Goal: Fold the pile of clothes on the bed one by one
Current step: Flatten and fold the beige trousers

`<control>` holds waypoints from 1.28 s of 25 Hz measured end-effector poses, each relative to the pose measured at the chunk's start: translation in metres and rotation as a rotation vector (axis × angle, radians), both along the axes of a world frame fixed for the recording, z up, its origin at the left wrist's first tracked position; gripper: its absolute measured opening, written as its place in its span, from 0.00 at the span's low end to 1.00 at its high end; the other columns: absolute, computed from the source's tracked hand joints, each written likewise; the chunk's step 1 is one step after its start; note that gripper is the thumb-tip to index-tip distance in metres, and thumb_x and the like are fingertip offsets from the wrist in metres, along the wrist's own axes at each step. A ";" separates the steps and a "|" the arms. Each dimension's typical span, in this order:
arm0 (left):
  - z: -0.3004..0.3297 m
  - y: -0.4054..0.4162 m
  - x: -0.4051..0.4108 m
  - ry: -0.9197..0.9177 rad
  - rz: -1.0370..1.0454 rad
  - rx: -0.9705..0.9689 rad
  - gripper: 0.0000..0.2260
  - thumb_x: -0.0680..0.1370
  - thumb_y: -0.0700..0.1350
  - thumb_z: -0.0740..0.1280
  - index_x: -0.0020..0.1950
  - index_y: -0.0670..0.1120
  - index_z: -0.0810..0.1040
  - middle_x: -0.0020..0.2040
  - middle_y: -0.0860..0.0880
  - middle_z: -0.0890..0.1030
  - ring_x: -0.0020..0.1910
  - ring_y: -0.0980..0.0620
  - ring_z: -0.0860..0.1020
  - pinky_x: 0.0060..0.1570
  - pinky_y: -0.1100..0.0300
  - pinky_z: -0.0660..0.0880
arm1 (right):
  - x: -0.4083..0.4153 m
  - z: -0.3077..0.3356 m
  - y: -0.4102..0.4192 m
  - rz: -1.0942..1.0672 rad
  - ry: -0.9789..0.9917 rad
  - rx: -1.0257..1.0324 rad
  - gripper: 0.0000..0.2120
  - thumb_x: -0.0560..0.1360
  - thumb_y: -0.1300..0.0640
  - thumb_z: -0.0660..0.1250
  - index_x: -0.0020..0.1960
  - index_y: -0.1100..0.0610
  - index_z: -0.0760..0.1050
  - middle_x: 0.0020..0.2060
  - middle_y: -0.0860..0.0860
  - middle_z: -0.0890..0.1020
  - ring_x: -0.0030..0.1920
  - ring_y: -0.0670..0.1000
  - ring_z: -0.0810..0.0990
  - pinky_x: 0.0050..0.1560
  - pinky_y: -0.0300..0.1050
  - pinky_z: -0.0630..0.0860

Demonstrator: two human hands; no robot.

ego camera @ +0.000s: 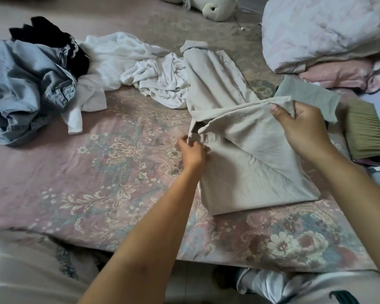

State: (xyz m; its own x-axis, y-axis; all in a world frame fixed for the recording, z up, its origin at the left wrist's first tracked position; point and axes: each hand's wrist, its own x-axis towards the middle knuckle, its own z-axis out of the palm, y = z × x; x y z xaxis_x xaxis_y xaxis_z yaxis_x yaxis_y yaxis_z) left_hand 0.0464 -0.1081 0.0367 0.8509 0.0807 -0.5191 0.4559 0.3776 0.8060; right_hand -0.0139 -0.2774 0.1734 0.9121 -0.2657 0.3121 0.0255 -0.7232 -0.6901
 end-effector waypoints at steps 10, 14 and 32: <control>0.016 0.013 0.042 0.120 -0.249 0.202 0.07 0.78 0.41 0.63 0.51 0.38 0.74 0.32 0.45 0.78 0.33 0.48 0.79 0.33 0.60 0.76 | -0.065 -0.061 0.037 0.391 -0.056 -0.496 0.14 0.72 0.62 0.63 0.54 0.54 0.82 0.50 0.51 0.84 0.50 0.53 0.83 0.48 0.46 0.80; 0.003 0.013 0.048 0.030 -0.282 0.507 0.14 0.78 0.47 0.60 0.59 0.39 0.73 0.51 0.40 0.79 0.54 0.40 0.76 0.52 0.52 0.75 | -0.092 -0.150 0.049 0.590 0.028 -0.832 0.21 0.72 0.60 0.60 0.65 0.59 0.72 0.60 0.59 0.79 0.59 0.59 0.79 0.52 0.54 0.78; -0.013 0.018 -0.119 -1.156 -0.884 1.488 0.32 0.78 0.60 0.51 0.69 0.37 0.70 0.70 0.37 0.69 0.69 0.38 0.68 0.67 0.37 0.63 | -0.112 -0.134 -0.127 0.203 0.417 -1.127 0.33 0.64 0.71 0.63 0.68 0.61 0.62 0.61 0.62 0.77 0.60 0.61 0.76 0.57 0.57 0.73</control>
